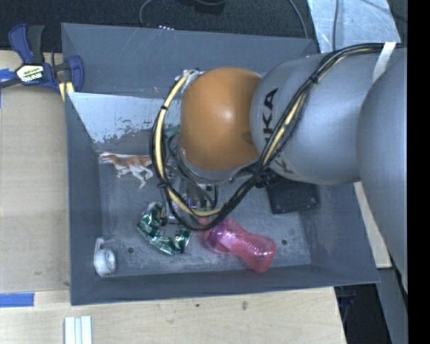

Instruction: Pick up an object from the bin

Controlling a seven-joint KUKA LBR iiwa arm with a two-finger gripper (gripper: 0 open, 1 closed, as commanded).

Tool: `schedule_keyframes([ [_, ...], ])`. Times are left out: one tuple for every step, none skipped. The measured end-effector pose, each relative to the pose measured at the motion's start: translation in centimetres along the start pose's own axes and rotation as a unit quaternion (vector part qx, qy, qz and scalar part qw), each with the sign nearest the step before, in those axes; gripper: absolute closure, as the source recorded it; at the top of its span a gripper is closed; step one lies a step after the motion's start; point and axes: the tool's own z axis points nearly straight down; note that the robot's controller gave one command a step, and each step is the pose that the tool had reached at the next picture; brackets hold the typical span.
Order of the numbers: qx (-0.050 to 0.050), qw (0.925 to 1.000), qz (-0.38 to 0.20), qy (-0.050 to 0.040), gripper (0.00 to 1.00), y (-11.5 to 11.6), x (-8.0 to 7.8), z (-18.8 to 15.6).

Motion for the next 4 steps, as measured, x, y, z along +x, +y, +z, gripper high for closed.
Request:
schedule_keyframes([
  [-0.001,0.9931,0.117,-0.0001,0.0,-0.3,-0.1,1.9],
  [-0.002,0.9982,0.06,-0.0027,0.0,-1.8,0.6,6.5],
  [-0.004,0.9949,-0.101,-0.0028,1.0,-5.2,1.5,10.3],
  [-0.004,0.9949,-0.101,-0.0028,1.0,-5.2,1.5,10.3],
])
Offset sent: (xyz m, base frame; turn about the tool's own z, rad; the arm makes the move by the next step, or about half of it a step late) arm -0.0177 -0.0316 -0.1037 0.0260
